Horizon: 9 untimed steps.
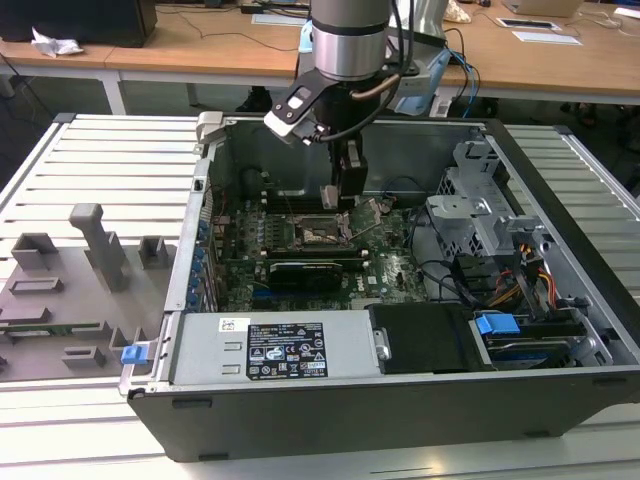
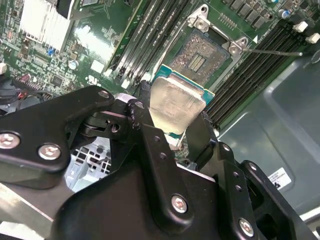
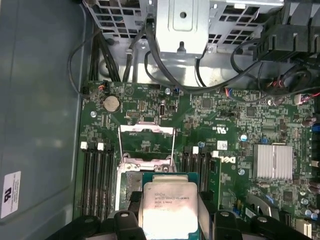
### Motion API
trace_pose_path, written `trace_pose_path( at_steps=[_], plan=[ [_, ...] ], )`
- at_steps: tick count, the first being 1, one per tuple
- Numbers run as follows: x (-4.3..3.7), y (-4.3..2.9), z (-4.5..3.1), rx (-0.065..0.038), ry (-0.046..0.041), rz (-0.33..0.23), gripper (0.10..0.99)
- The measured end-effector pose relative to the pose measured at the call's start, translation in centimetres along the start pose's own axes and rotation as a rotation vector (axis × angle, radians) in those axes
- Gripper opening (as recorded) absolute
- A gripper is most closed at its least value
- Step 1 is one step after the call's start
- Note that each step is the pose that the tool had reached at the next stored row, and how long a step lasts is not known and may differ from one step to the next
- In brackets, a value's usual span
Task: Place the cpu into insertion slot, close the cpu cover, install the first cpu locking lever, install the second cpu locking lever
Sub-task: 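Place the cpu into insertion slot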
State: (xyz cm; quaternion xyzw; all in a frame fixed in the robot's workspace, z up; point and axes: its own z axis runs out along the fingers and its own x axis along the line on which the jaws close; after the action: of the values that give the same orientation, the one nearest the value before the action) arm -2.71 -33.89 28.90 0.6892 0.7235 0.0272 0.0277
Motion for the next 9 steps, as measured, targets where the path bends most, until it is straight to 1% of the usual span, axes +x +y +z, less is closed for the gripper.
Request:
trace_pose_path(
  at_steps=[4,6,8,9],
  plan=[
    [0.05,-0.35,0.27,0.000,0.0002,0.000,0.525],
    [0.28,-0.59,0.54,0.000,0.0000,0.000,0.525],
    [0.43,-0.75,0.93,0.000,0.0003,0.000,0.525],
    [0.60,-0.80,1.38,0.000,0.0001,0.000,0.525]
  ],
)
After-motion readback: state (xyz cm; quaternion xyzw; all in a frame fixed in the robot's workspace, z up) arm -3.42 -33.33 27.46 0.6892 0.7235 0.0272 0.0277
